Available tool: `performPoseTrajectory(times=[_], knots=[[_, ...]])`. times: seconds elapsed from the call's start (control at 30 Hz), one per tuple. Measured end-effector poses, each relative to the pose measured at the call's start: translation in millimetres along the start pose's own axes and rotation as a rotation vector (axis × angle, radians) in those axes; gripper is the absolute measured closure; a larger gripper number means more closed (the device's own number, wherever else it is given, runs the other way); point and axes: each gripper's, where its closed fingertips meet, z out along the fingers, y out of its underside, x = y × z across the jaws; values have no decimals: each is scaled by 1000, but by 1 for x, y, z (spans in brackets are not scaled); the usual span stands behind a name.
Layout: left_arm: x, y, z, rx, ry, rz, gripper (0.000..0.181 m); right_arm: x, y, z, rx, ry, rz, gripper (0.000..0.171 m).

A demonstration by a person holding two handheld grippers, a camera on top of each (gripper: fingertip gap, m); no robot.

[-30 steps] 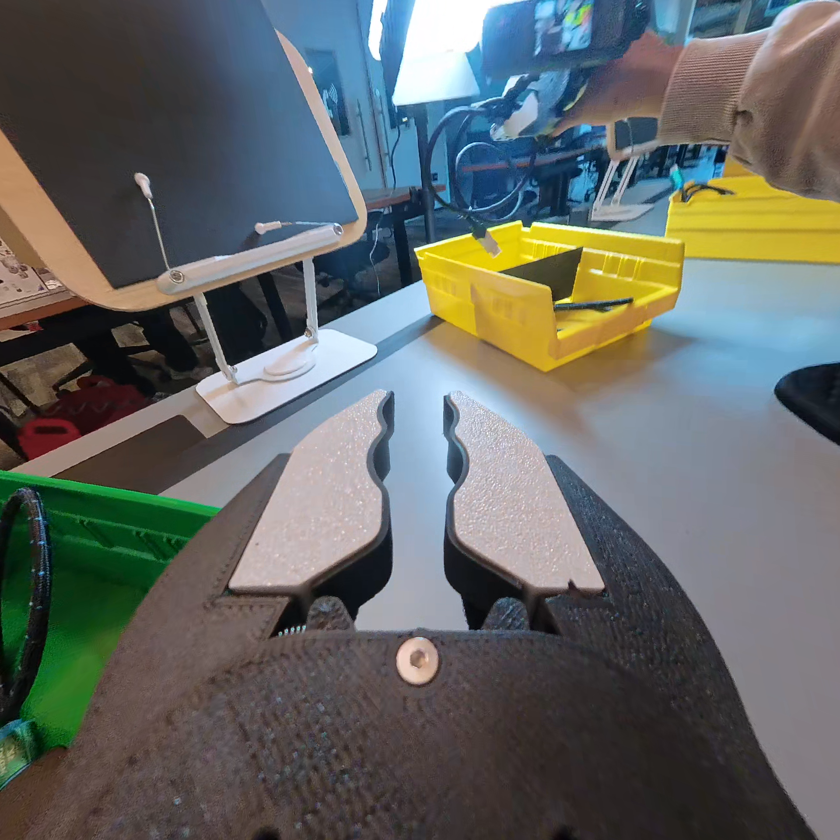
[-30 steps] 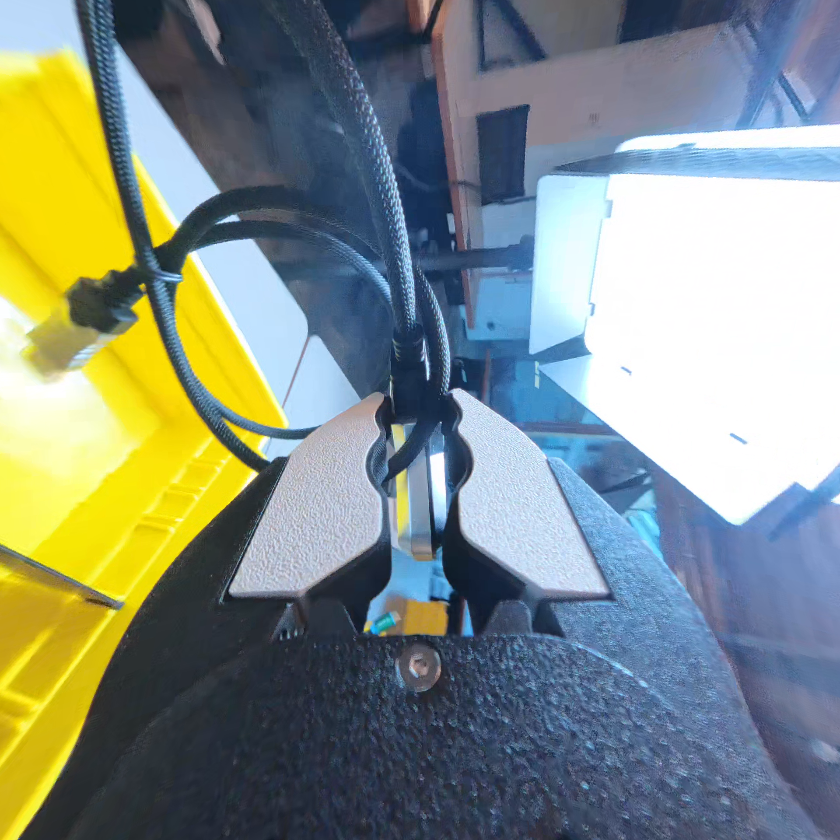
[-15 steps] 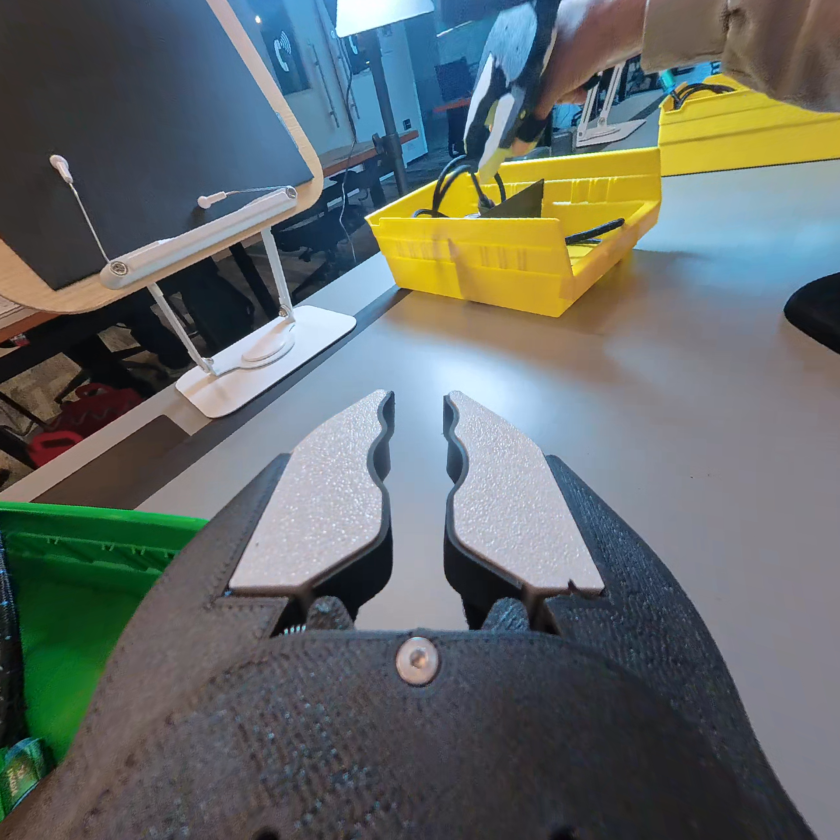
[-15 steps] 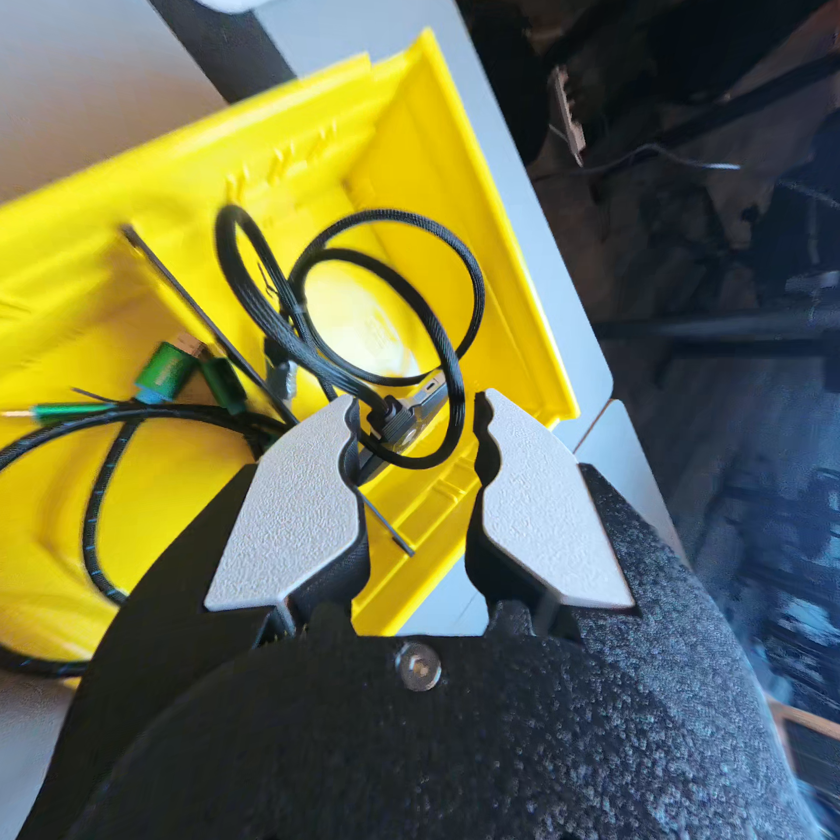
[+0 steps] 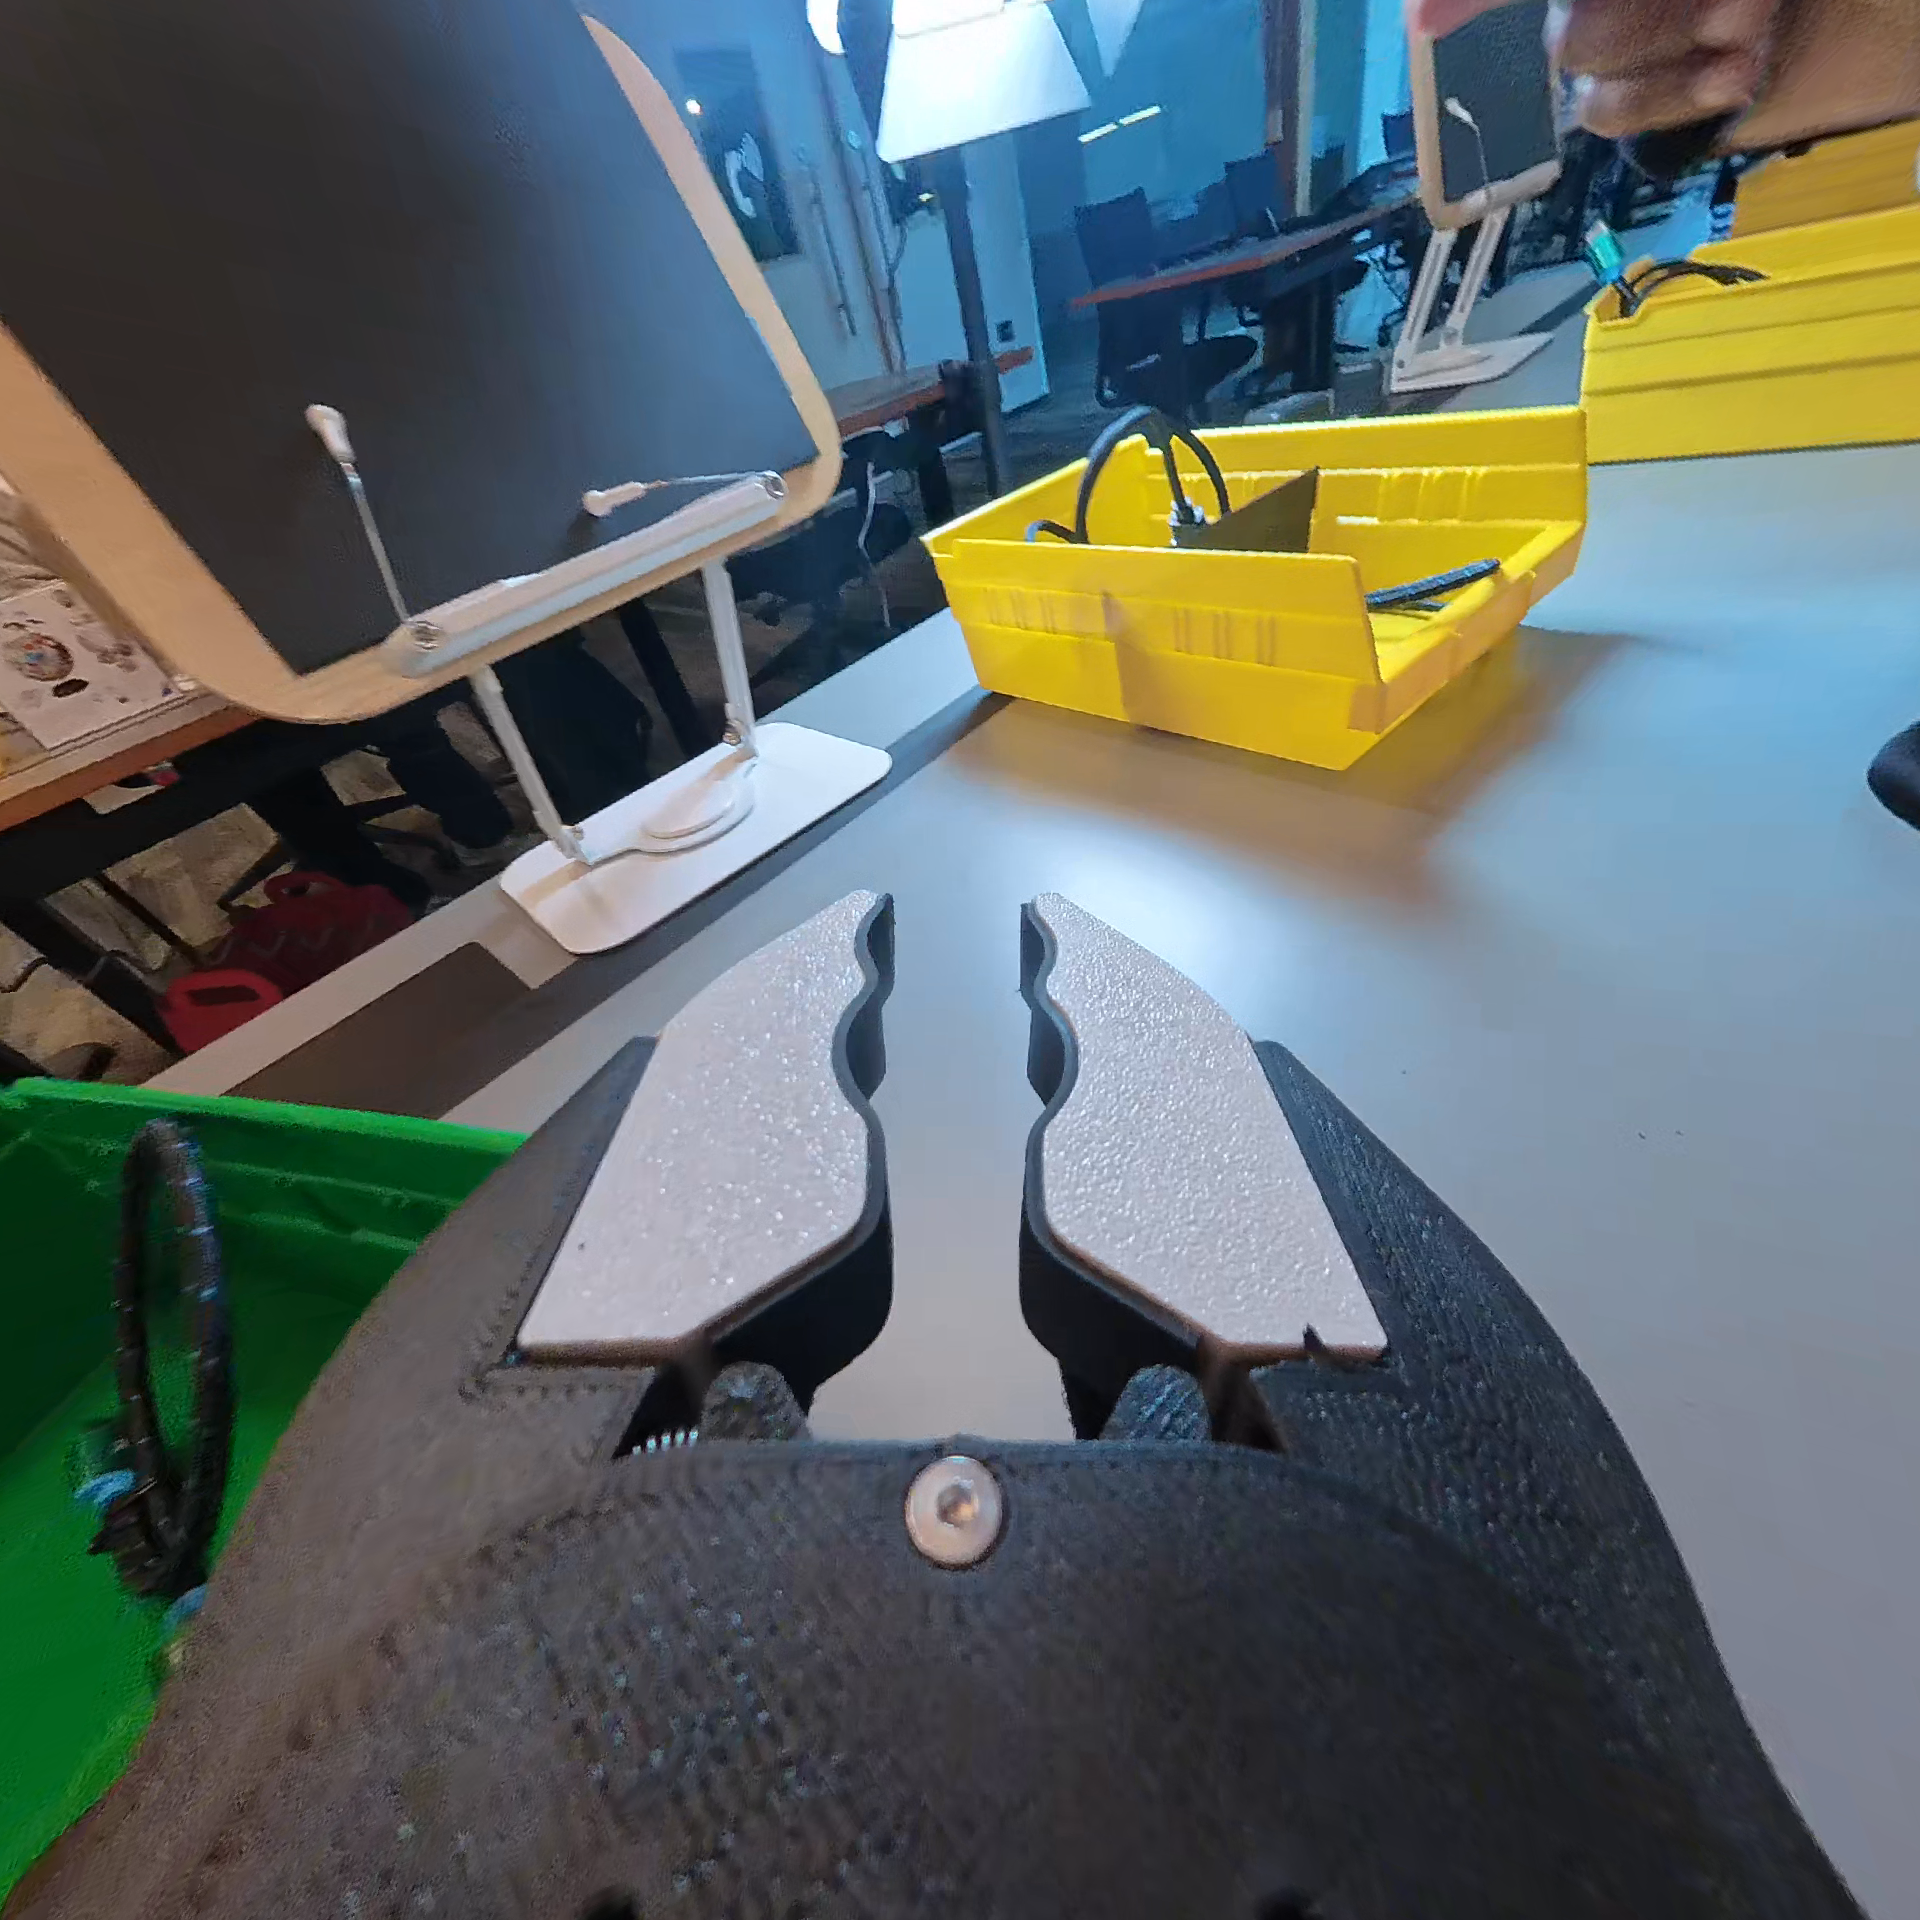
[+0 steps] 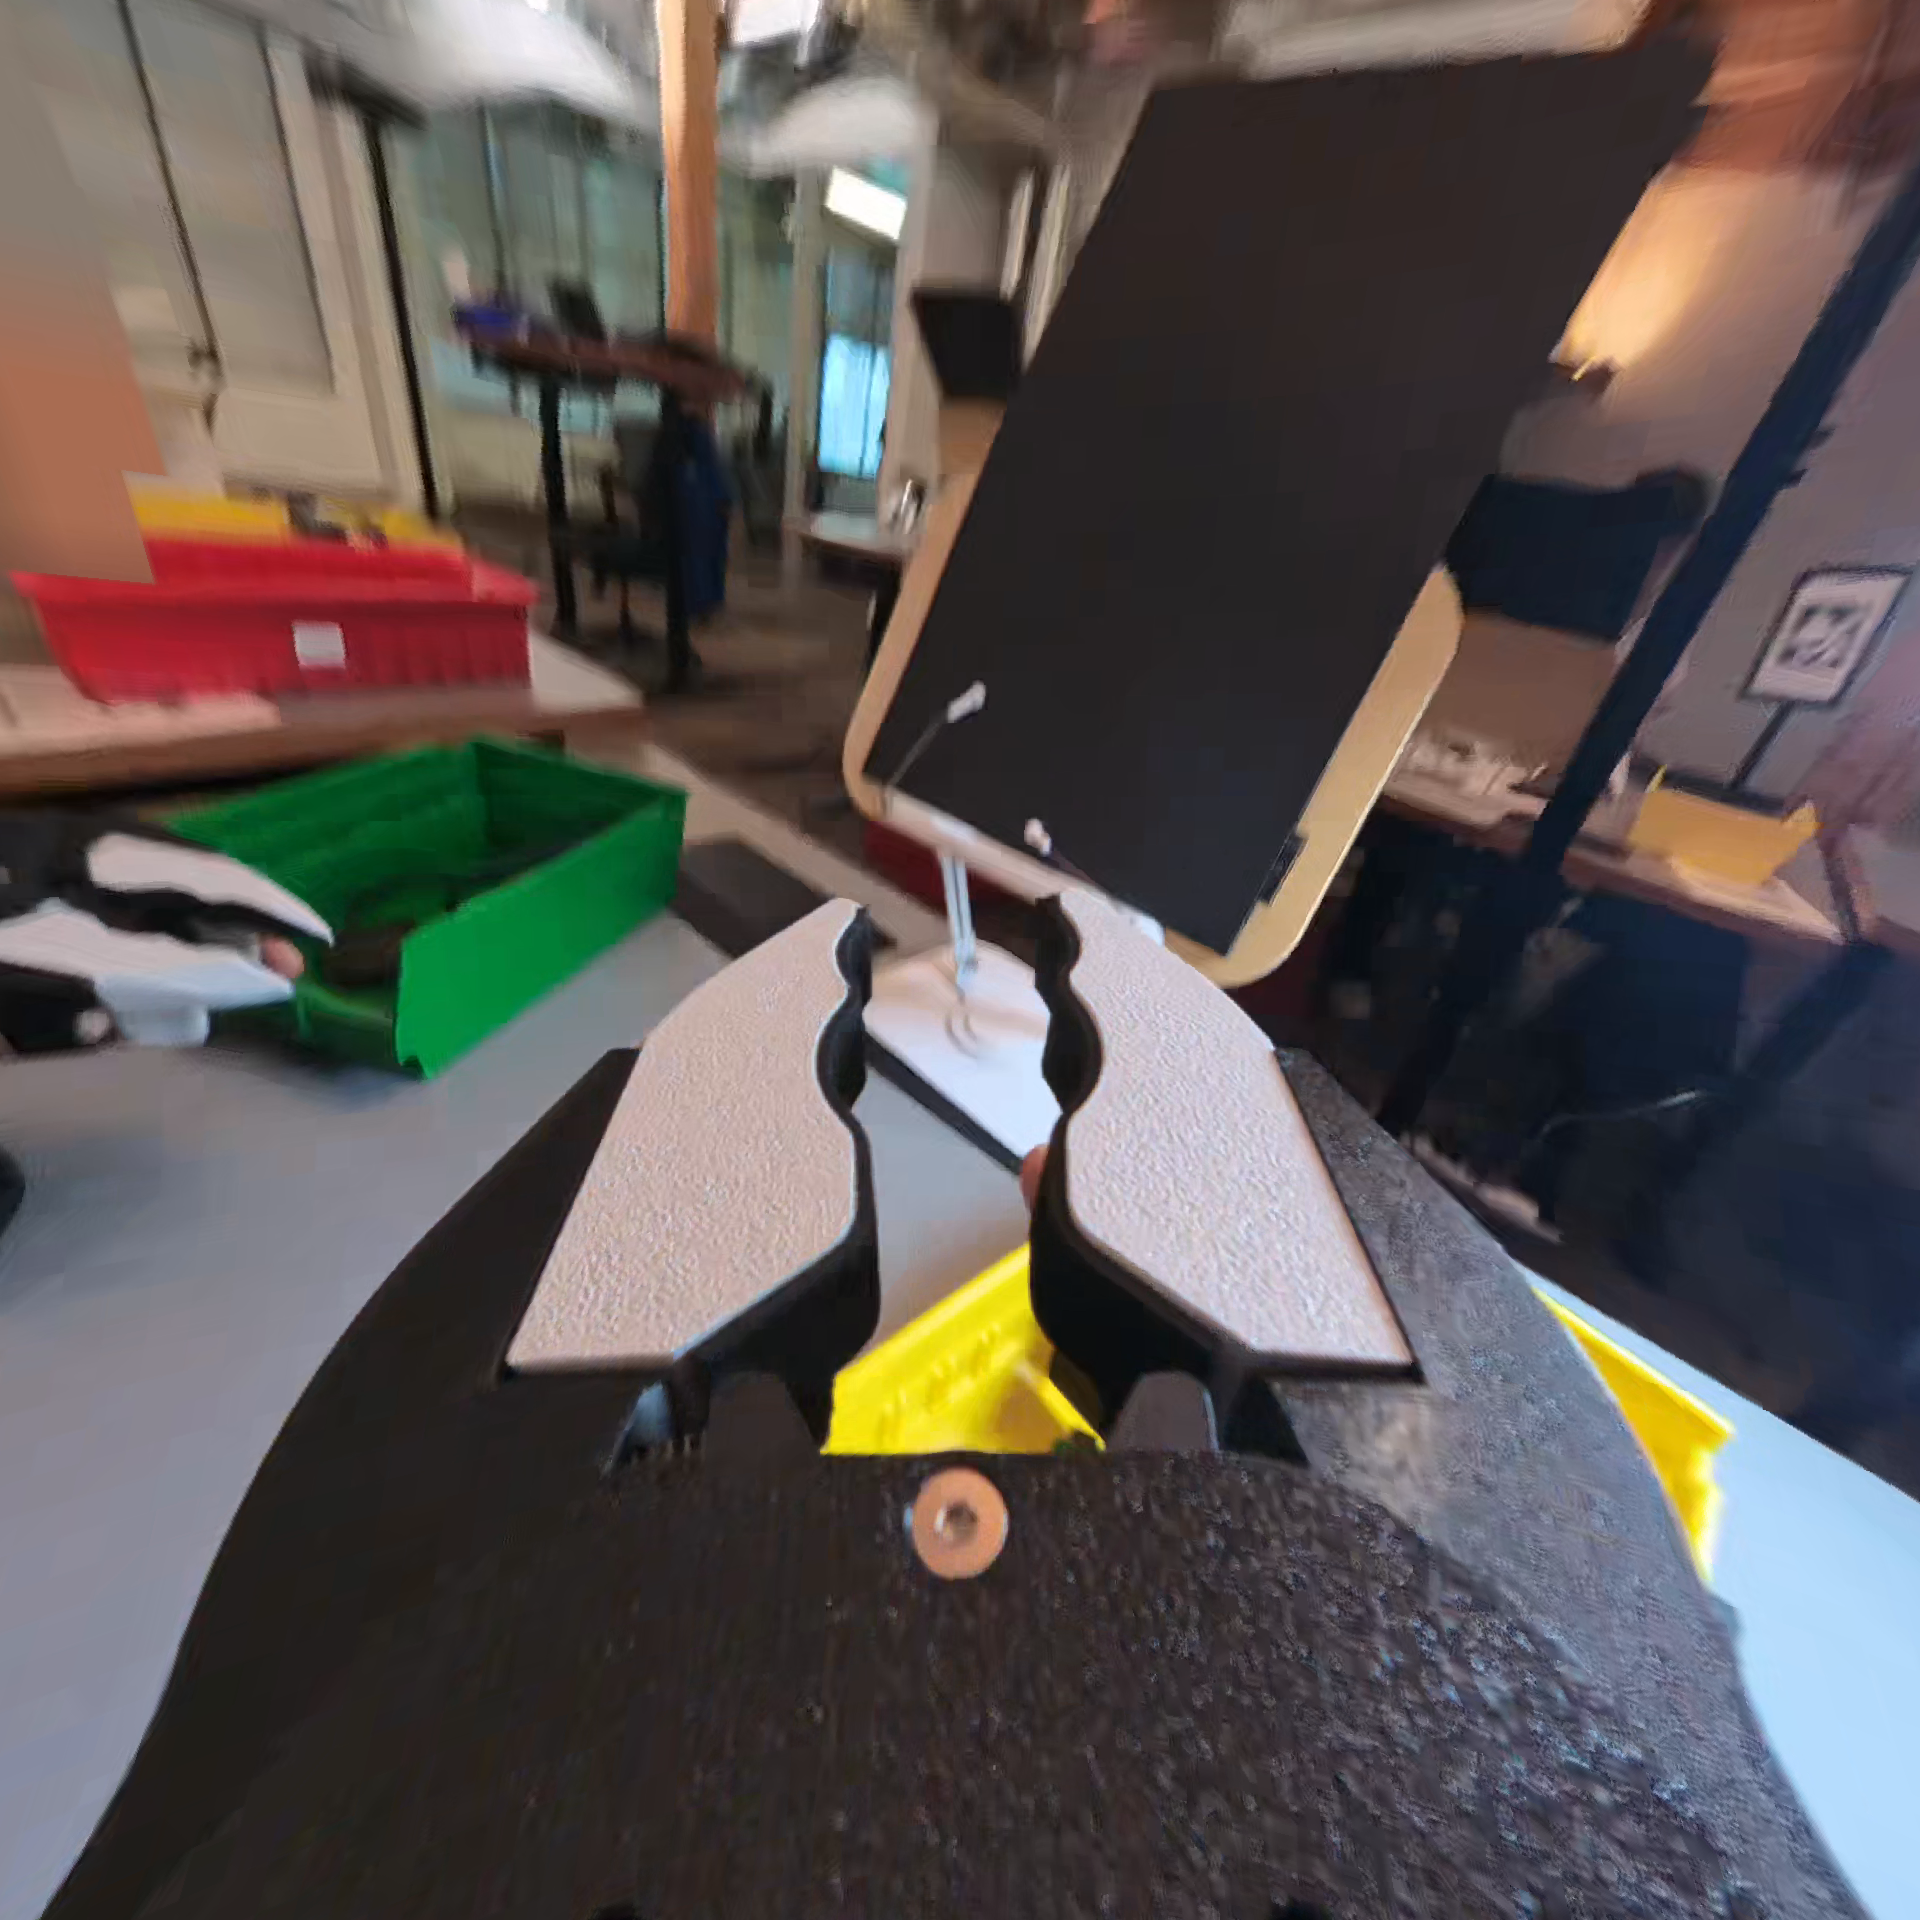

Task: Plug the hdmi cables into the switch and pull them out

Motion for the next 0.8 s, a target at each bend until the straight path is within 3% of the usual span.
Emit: performPoseTrajectory(times=[0.13, 0.23, 0.4, 0.5, 0.67, 0.8], knots=[[-31, -12, -20, 39, -110, -28, 158, -29, 8, -39, 250, 106, 63, 154], [-64, -18, -41, 59, -232, -54, 155, -44, 46, -48, 235, 118, 62, 171], [-125, -36, -80, 44, -459, -50, 154, -48, 99, -41, 137, 81, 122, 171], [-155, -19, -83, -141, -515, -24, 150, -50, 103, -36, 123, 71, 112, 171], [-162, 69, -63, -716, -458, 129, 138, -75, 123, -27, 63, 5, 79, 171], [-162, 115, -43, -878, -407, 131, 140, -94, 138, -21, 4, -43, 18, 171]])
